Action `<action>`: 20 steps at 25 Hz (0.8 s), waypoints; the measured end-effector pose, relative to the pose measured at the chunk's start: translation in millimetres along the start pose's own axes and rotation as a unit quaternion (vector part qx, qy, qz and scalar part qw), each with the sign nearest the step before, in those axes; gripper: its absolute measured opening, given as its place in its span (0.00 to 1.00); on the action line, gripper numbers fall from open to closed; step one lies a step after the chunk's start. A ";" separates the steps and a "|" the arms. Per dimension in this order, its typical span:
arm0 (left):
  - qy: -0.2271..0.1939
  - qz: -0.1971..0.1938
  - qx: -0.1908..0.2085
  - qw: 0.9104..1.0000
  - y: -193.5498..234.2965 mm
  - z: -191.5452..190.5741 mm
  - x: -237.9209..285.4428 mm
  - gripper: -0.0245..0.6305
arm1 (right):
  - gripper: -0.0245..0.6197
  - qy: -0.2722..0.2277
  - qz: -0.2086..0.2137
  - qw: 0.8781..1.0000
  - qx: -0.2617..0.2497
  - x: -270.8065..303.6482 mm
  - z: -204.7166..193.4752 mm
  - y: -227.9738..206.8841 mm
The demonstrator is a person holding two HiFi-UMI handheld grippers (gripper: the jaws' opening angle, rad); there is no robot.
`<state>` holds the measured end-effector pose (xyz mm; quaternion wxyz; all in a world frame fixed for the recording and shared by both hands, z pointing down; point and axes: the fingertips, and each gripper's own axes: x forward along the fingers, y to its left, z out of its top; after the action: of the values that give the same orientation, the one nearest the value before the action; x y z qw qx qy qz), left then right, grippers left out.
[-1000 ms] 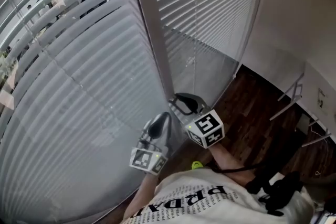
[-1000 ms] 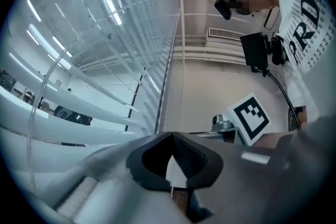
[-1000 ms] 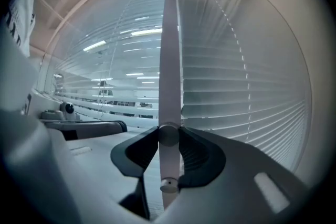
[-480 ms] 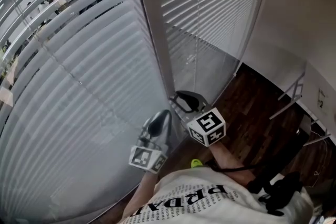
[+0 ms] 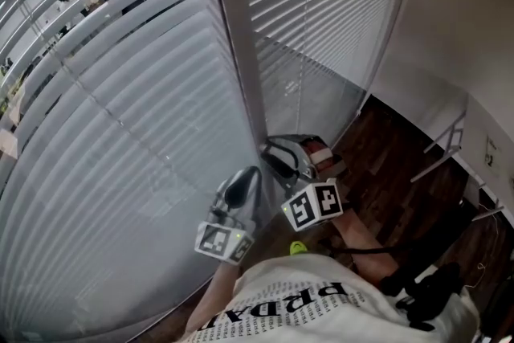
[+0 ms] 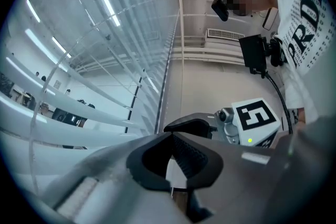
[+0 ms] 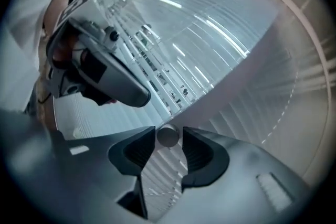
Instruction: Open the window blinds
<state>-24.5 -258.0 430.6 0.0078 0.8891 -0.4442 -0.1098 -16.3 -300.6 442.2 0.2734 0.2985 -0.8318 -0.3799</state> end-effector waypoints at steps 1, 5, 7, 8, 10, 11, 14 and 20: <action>-0.002 0.001 -0.004 1.000 -0.3 1.4 0.6 0.03 | 0.30 0.006 -0.005 1.000 -0.025 1.3 -0.2 -0.2; -0.006 0.001 -0.007 1.000 -1.1 3.4 0.4 0.03 | 0.25 0.012 -0.020 0.997 -0.073 4.4 1.1 1.0; -0.007 0.001 -0.008 1.000 -2.2 3.4 -0.5 0.03 | 0.25 0.010 -0.025 0.997 -0.073 4.0 1.2 2.3; -0.004 0.000 -0.006 1.000 -2.2 1.8 -1.3 0.03 | 0.25 0.009 -0.027 0.997 -0.068 3.6 1.1 2.6; -0.004 0.000 -0.007 1.000 -2.0 2.2 -1.2 0.03 | 0.25 0.006 -0.028 0.998 -0.049 3.4 1.2 1.9; -0.006 0.000 -0.009 1.000 -1.9 3.9 -0.6 0.03 | 0.25 0.004 -0.028 0.999 -0.037 3.6 1.5 1.1; -0.006 0.002 -0.010 1.000 -1.5 4.2 -0.6 0.03 | 0.24 0.000 -0.027 1.000 -0.003 4.0 1.6 0.3; -0.009 0.003 -0.015 1.000 -1.7 5.7 0.5 0.03 | 0.24 -0.016 -0.014 0.994 0.111 5.2 -1.6 -1.9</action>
<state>-24.0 -256.9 424.7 0.0170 0.8866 -0.4452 -0.1244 -18.2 -306.1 442.8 0.2201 0.3328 -0.8685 -0.2941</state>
